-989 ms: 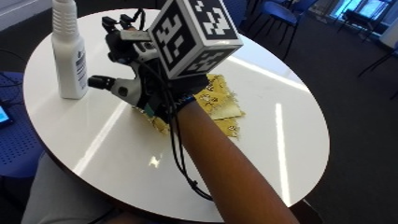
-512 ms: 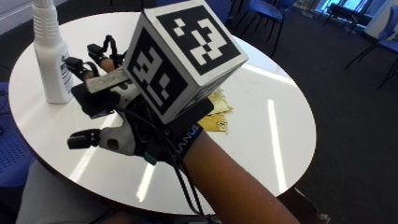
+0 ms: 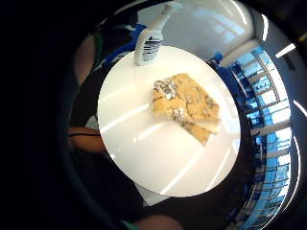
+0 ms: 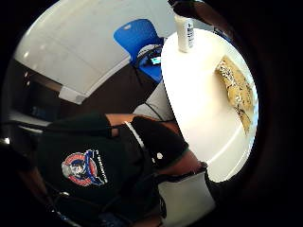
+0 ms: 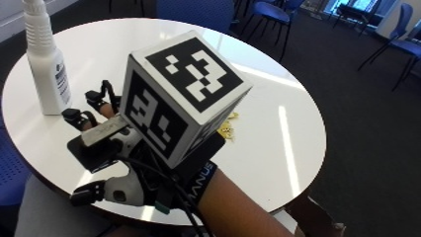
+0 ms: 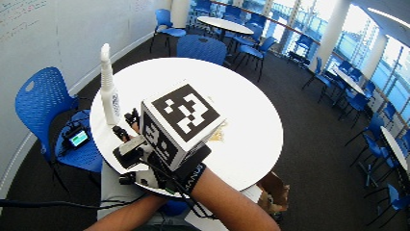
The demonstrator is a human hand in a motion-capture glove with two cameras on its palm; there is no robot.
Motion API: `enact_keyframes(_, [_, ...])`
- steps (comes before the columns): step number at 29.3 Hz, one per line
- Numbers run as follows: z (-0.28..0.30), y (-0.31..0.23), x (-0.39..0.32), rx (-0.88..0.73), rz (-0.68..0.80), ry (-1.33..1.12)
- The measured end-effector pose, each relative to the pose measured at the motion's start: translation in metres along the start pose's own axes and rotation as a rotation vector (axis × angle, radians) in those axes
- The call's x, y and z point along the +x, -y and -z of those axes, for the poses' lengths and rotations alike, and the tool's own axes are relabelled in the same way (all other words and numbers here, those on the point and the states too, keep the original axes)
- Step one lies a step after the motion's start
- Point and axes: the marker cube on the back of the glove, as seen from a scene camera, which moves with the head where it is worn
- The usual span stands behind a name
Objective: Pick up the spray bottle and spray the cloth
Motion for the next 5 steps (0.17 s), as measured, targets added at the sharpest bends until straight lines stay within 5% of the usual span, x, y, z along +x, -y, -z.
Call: enact_keyframes(5, [-0.0018, -0.0050, -0.0059, -0.012, 0.014, 0.011])
